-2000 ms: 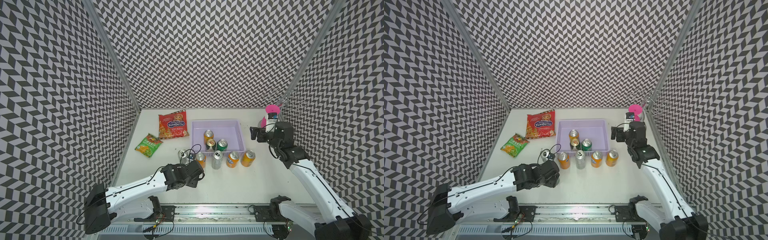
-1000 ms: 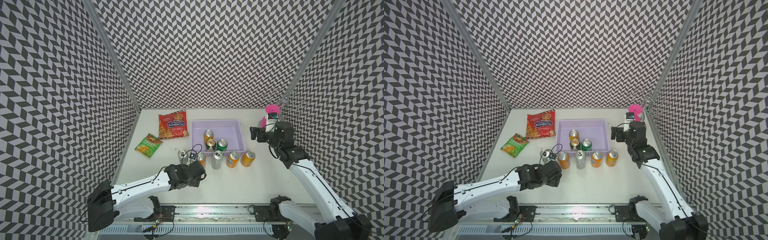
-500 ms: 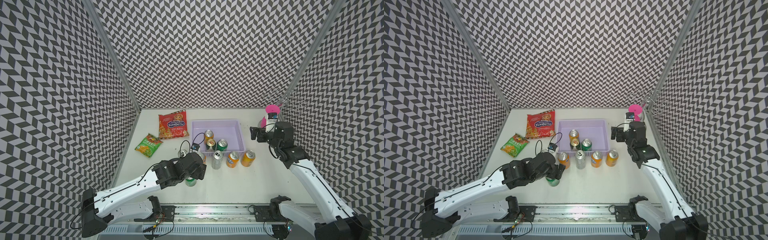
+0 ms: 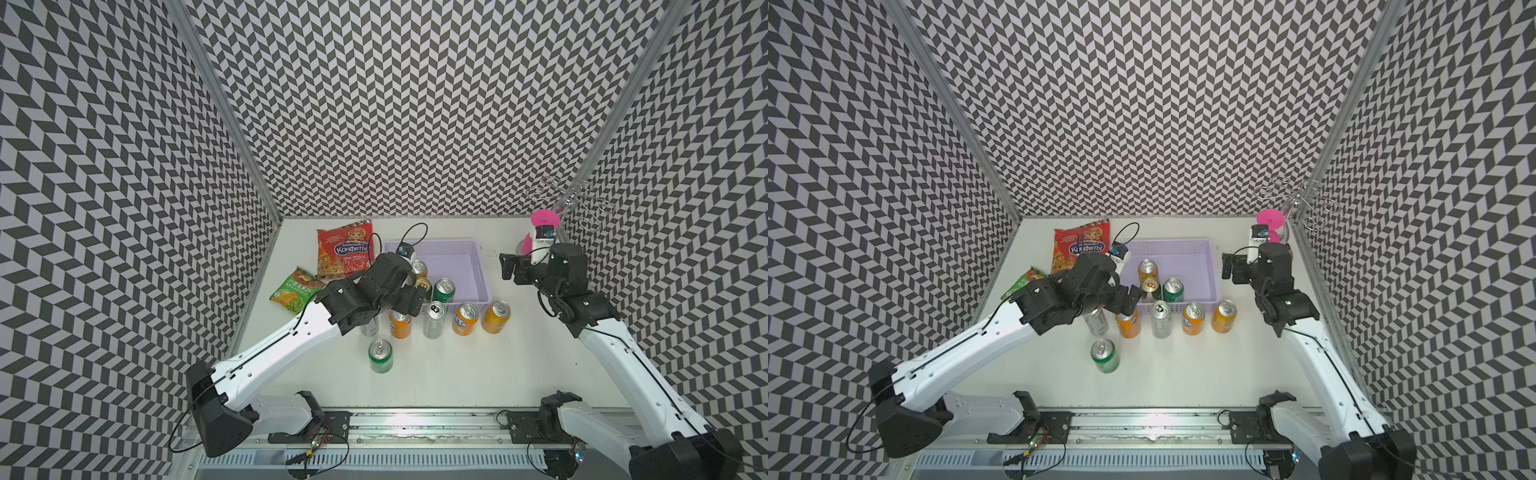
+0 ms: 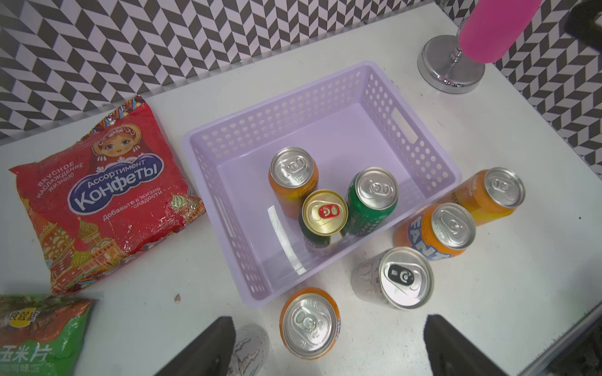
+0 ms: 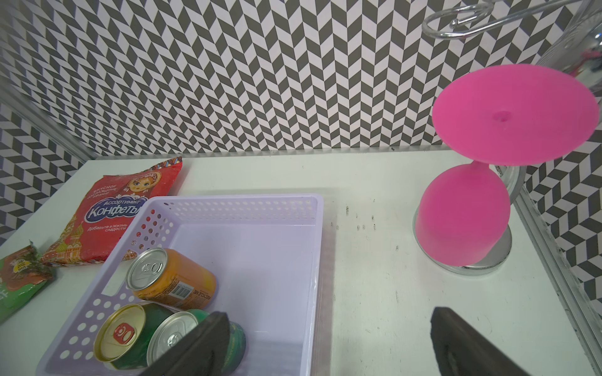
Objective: Take out the drinks from the basket
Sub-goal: Pick up the drink from the basket.
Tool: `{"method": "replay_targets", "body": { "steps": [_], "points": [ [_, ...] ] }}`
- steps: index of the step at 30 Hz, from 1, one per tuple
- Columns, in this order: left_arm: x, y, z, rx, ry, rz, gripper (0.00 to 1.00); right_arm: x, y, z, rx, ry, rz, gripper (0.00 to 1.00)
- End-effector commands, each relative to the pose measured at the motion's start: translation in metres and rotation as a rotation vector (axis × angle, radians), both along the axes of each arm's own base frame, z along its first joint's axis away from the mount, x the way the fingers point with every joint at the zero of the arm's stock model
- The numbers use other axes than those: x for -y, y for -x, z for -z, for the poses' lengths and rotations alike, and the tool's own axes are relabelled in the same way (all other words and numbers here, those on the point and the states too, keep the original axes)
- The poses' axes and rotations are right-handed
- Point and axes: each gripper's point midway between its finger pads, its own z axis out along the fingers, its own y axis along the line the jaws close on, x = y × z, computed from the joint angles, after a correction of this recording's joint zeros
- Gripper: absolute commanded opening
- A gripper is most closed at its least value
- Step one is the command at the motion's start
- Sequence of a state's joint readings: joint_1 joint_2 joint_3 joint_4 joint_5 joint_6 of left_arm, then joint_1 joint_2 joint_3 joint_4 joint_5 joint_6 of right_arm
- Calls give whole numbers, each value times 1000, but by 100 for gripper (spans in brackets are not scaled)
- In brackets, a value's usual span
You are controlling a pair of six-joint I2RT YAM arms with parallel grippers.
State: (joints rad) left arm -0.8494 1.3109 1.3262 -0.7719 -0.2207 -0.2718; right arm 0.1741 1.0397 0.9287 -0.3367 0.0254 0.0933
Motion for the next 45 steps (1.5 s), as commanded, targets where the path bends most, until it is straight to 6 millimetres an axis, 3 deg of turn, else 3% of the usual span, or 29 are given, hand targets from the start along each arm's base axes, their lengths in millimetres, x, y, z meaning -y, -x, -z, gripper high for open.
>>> {"method": "replay_targets", "body": {
  "steps": [1,12,20,29,45],
  "points": [
    [5,-19,-3,-6,-35,65,96,0,-1,-9,50,-3,-6,100],
    [15,-104,25,-79,-83,92,97,0,-2,-5,39,1,-6,100],
    [24,-144,54,-131,-113,84,96,1,-3,-3,33,5,-1,100],
    [32,-156,104,-259,-192,96,96,1,-4,0,25,9,-1,99],
    [49,-159,154,-372,-216,120,90,0,-4,1,21,9,-7,99]
  ]
}}
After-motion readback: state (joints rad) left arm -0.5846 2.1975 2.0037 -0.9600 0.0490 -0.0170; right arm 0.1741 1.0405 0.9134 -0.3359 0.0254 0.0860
